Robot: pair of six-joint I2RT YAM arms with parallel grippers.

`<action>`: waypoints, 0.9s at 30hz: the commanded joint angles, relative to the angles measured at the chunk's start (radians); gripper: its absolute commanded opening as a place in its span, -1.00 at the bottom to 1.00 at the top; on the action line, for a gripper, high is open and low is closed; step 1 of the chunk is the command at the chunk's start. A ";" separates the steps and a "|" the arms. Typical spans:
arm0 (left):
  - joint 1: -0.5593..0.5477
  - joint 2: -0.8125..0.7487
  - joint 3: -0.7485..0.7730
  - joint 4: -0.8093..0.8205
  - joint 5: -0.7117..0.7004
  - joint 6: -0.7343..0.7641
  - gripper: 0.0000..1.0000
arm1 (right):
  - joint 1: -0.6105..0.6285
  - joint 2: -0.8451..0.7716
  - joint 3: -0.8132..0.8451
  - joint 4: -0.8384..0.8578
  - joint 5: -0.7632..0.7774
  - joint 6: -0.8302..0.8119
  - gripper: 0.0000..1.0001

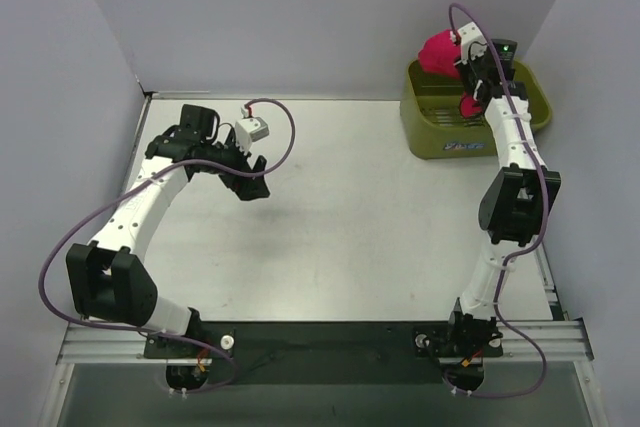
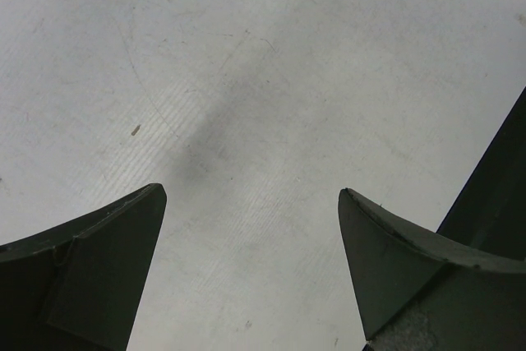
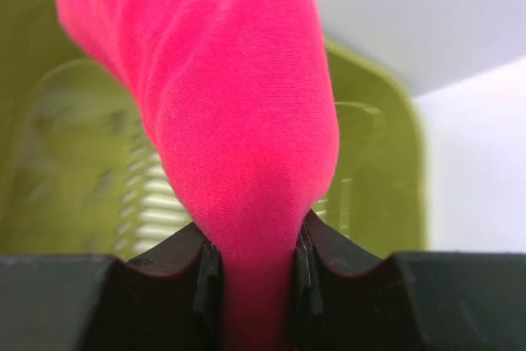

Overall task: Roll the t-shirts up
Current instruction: Place the T-shirt in the bin.

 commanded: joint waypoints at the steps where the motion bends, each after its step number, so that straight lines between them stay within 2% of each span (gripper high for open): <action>1: 0.004 -0.012 -0.004 -0.014 -0.020 0.011 0.95 | -0.006 0.043 0.143 0.116 0.100 0.024 -1.00; 7: 0.010 0.004 0.010 -0.011 -0.054 0.014 0.95 | 0.022 0.077 0.100 0.100 0.168 -0.075 -1.00; 12: 0.027 0.008 0.008 -0.002 -0.060 0.002 0.95 | 0.063 0.123 0.089 0.093 0.277 -0.075 -1.00; 15: 0.027 0.010 0.005 0.000 -0.054 -0.001 0.95 | 0.081 0.161 0.138 0.030 0.337 -0.050 -1.00; 22: 0.029 0.016 -0.013 0.036 -0.040 -0.029 0.95 | 0.086 0.229 0.241 -0.142 0.346 0.071 -1.00; 27: 0.030 0.022 -0.027 0.040 -0.039 -0.034 0.95 | 0.115 0.282 0.250 -0.165 0.361 0.070 -1.00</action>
